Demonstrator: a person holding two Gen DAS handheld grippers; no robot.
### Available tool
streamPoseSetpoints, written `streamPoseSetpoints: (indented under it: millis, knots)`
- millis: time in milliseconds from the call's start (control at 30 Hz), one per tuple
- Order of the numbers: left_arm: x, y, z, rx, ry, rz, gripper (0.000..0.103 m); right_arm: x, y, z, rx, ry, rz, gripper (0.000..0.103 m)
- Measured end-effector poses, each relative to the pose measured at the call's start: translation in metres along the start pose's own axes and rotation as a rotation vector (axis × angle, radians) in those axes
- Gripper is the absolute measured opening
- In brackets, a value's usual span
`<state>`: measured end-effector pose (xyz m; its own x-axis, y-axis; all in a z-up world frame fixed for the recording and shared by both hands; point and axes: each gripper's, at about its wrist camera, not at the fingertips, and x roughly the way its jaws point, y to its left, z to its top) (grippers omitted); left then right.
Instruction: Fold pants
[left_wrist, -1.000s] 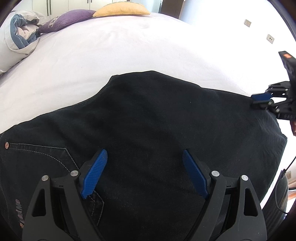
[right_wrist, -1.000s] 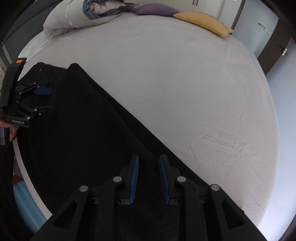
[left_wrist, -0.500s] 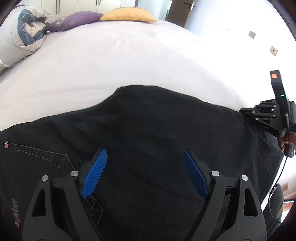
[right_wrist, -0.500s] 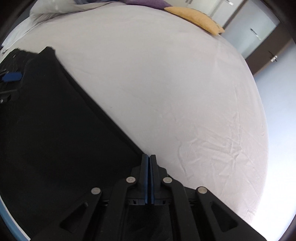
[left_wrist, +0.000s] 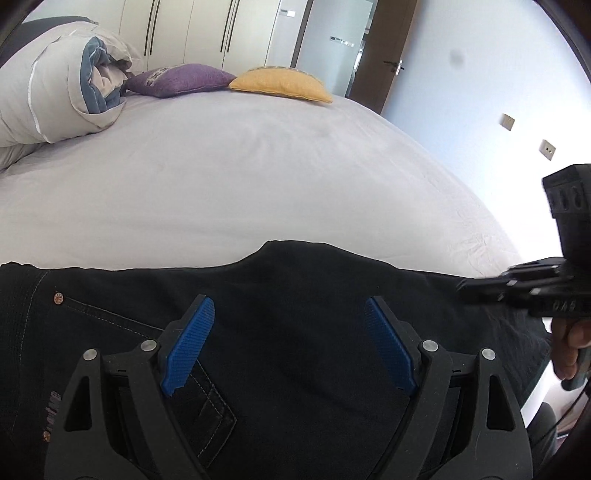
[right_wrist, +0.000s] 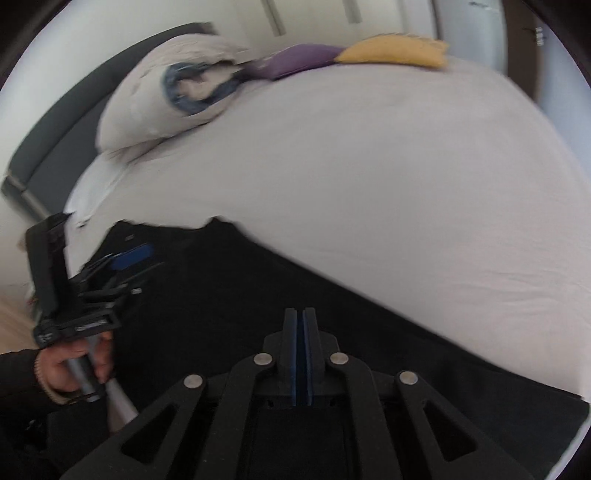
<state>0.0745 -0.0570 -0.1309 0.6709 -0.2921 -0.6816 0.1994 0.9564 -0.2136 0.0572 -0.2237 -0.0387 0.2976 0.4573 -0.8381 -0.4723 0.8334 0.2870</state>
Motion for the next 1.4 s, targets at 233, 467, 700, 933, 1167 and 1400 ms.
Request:
streamPoseSetpoints:
  millis: [233, 467, 700, 933, 1167, 1400]
  knots:
    - [0.018, 0.022, -0.014, -0.037, 0.063, 0.025, 0.083, 0.079, -0.033, 0.018, 0.135, 0.032, -0.027, 0.000]
    - [0.008, 0.045, -0.021, -0.084, 0.058, 0.051, 0.083, 0.049, -0.023, 0.023, 0.219, -0.096, -0.174, 0.008]
    - [0.004, 0.030, -0.033, -0.053, 0.104, 0.039, 0.083, 0.073, 0.020, -0.022, 0.272, -0.036, -0.017, 0.038]
    - [0.006, -0.013, -0.048, 0.059, 0.157, -0.018, 0.083, -0.035, -0.091, -0.172, 0.777, -0.252, 0.041, 0.009]
    - [0.015, -0.055, -0.047, 0.124, 0.202, -0.051, 0.083, -0.157, -0.160, -0.296, 1.146, -0.515, -0.211, 0.003]
    - [0.025, -0.109, -0.048, 0.198, 0.219, -0.097, 0.083, -0.130, -0.103, -0.244, 0.887, -0.565, 0.116, 0.059]
